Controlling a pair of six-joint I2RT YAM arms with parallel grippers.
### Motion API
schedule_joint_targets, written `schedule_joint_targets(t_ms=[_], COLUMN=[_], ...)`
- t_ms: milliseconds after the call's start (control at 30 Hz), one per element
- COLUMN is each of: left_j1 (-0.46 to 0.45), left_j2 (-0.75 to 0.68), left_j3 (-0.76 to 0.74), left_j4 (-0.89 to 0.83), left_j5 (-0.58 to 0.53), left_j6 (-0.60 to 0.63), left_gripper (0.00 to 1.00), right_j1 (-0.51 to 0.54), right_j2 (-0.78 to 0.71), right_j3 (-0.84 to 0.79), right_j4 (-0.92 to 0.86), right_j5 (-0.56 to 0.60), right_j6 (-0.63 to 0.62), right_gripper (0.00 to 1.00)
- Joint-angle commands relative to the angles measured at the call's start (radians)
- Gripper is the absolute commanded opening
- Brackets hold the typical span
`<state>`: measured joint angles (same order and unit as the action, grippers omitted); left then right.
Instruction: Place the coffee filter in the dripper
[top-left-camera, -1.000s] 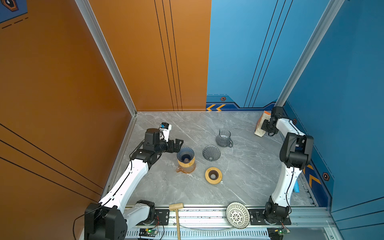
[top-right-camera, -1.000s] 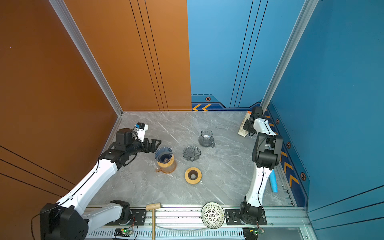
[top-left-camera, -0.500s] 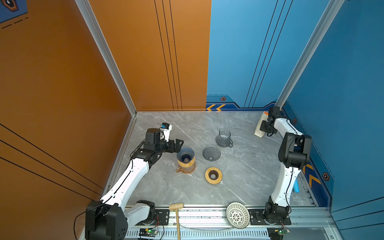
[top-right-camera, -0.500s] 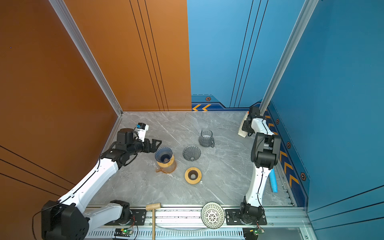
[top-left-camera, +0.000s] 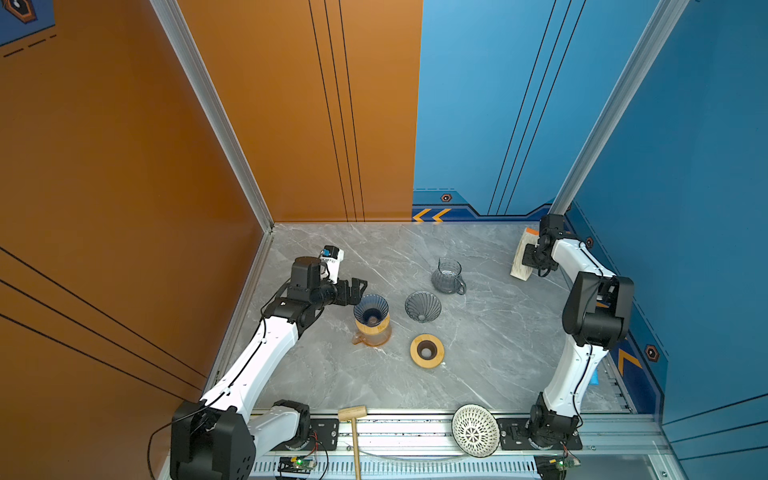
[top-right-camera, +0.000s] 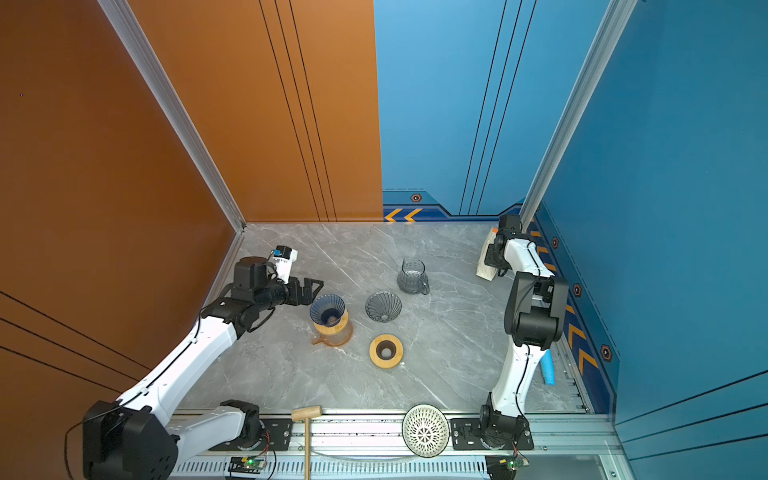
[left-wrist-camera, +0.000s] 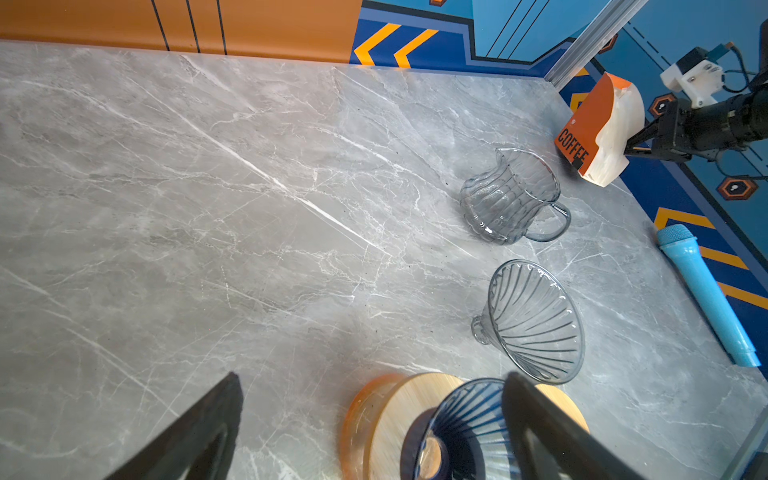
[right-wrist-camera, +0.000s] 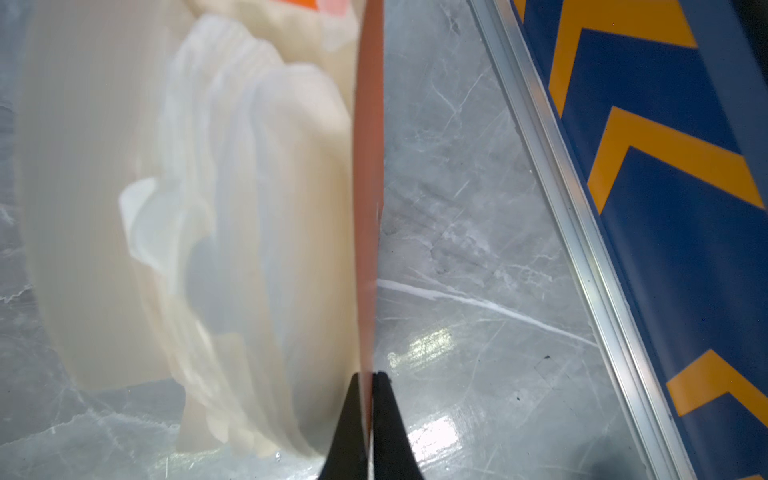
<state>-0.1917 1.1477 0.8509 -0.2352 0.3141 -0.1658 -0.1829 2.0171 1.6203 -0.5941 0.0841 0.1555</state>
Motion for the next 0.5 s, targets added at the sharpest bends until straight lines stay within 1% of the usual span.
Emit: schedule_joint_targets(t_ms=[0,267,467], left_j1=[-0.002,-0.001,0.001], left_j2=[-0.005,-0.011,-0.016], left_j3=[-0.016,-0.021,-0.025], left_j4=[0.009,0.007,0.007], left_j5=[0.008,0.011,0.011], left_j6=[0.003,0.005,0.008], left_gripper=[0.98,0.98,0.98], right_j1=[0.006,0.011,0.035], right_j2=[-0.045,-0.071,-0.136], right_j3=[-0.019,-0.046,-0.084], right_j4=[-0.03,-0.036,-0.044], right_j5=[0.012,0.007,0.009], right_j6=[0.009,0.032,0.043], right_gripper=[0.09,0.11,0.11])
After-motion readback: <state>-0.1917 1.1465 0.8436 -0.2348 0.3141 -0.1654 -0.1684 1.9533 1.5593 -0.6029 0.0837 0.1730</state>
